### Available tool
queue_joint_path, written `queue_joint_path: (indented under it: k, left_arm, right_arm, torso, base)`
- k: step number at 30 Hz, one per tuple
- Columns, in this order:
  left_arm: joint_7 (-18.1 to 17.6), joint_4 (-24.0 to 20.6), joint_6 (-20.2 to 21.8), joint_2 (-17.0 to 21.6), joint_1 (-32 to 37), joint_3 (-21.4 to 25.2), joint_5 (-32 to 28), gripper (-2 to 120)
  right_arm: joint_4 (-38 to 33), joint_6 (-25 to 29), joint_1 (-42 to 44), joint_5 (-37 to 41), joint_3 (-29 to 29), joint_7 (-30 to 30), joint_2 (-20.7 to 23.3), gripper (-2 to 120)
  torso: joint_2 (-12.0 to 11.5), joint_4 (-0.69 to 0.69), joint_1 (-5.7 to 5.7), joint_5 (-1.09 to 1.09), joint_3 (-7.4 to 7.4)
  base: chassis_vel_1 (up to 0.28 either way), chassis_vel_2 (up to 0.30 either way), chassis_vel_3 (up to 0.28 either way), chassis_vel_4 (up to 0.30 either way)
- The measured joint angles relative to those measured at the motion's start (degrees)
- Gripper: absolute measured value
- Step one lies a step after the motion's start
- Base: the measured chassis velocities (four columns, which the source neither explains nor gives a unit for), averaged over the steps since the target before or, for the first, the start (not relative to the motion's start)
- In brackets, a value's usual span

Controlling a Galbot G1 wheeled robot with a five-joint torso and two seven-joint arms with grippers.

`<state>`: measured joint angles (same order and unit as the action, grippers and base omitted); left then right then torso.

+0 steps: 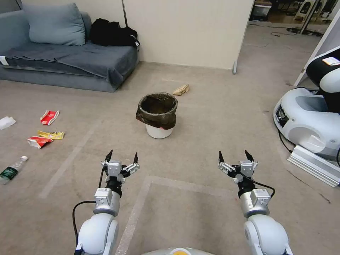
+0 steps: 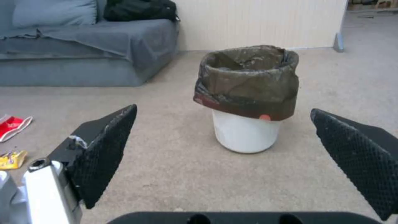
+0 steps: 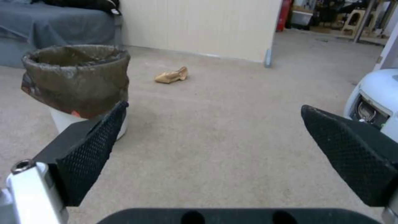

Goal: Pick up the trash bin, then pick up the garbage from the floor and place it into the trash bin.

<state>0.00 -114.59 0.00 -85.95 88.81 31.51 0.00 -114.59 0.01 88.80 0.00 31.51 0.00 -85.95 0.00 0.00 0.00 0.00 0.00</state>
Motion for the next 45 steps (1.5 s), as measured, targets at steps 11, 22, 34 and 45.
queue_joint_path:
  k: [11,22,34,45]
  left_arm:
    - [-0.1,0.0,0.0,0.0,0.1,0.0,0.0,100]
    - [-6.4,-14.0,10.7,-1.1,8.5,-4.6,5.4,100]
    - [-13.7,-28.1,21.3,-2.5,17.1,-10.7,10.6,100]
    - [-13.9,-27.9,20.9,-2.6,16.9,-11.0,10.6,100]
  right_arm:
    - [0.0,0.0,0.1,0.0,0.0,0.0,0.0,100]
    - [-14.1,-1.8,12.5,-7.2,-6.4,2.9,-3.3,100]
    - [-27.1,-3.6,23.8,-13.8,-12.3,5.7,-6.2,100]
    - [-25.1,2.9,23.5,-13.1,-11.8,4.2,-6.2,100]
  torso:
    - [0.0,0.0,0.0,0.0,0.0]
    - [0.0,0.0,0.0,0.0,0.0]
    - [0.0,0.01,-0.01,0.0,-0.01]
    - [0.0,0.0,0.0,0.0,-0.01]
  base:
    - [0.0,0.0,0.0,0.0]
    - [0.0,0.0,0.0,0.0]
    - [0.0,0.0,0.0,0.0]
    - [0.0,0.0,0.0,0.0]
